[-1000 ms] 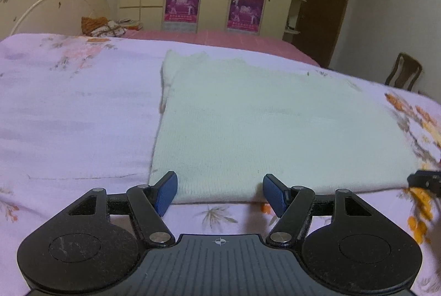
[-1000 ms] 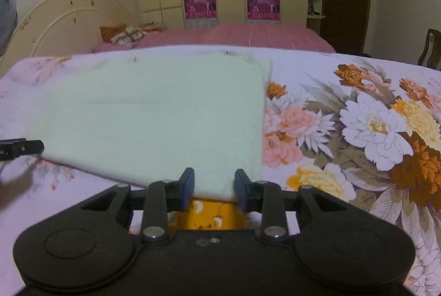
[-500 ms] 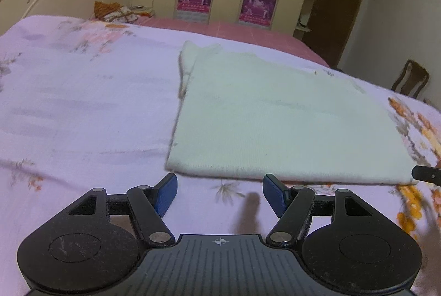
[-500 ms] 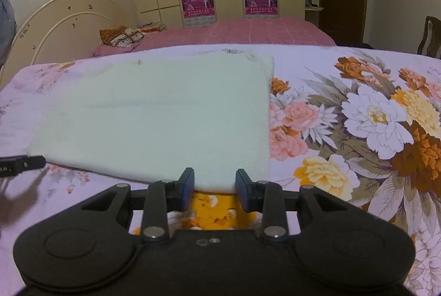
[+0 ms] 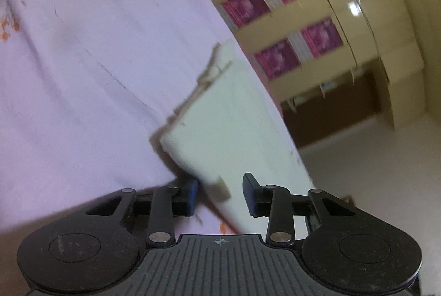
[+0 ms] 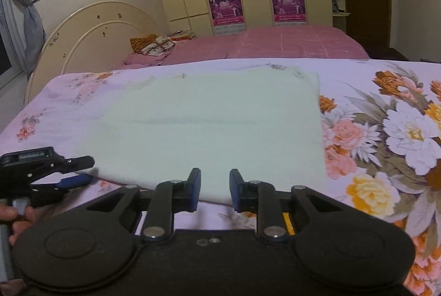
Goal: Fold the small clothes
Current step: 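Grasp the sweater end with the left gripper and lift it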
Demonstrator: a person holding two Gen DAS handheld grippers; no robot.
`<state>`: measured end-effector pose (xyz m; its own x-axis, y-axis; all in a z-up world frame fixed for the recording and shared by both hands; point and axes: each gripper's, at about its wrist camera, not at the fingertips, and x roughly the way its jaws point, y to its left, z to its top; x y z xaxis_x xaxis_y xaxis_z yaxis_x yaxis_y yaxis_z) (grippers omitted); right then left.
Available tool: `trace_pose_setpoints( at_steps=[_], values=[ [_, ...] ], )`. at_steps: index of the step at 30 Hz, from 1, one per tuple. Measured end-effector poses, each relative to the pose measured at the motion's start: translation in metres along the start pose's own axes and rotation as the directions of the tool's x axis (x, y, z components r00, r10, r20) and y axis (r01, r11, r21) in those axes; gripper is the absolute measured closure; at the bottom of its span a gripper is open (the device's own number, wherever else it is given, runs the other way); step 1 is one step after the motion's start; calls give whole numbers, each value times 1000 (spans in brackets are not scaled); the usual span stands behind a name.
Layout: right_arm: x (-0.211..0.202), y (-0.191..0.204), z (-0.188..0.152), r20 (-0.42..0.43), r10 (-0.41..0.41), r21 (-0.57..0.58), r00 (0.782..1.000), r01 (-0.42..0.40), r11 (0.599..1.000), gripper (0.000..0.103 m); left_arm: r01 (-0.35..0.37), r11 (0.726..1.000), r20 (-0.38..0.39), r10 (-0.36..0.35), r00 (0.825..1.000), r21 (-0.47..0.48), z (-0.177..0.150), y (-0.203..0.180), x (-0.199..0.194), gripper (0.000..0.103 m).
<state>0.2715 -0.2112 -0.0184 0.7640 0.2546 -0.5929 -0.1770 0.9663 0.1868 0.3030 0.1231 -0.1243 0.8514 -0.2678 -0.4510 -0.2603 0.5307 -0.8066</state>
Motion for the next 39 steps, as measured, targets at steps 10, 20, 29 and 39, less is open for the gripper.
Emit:
trace_pose_setpoints(
  at_steps=[10, 20, 29, 39],
  values=[
    [53, 3, 28, -1, 73, 81, 997, -73, 994, 92, 20, 996, 54, -16, 998, -82, 22, -5, 46, 67],
    [98, 20, 52, 3, 78, 30, 997, -78, 997, 92, 104, 994, 88, -102, 991, -24, 39, -20, 59, 97],
    [132, 24, 38, -19, 43, -26, 999, -43, 999, 96, 33, 999, 39, -32, 999, -32, 44, -9, 89, 97],
    [129, 20, 38, -11, 51, 15, 999, -50, 999, 96, -3, 997, 45, -1, 999, 81, 59, -32, 88, 97]
  ],
)
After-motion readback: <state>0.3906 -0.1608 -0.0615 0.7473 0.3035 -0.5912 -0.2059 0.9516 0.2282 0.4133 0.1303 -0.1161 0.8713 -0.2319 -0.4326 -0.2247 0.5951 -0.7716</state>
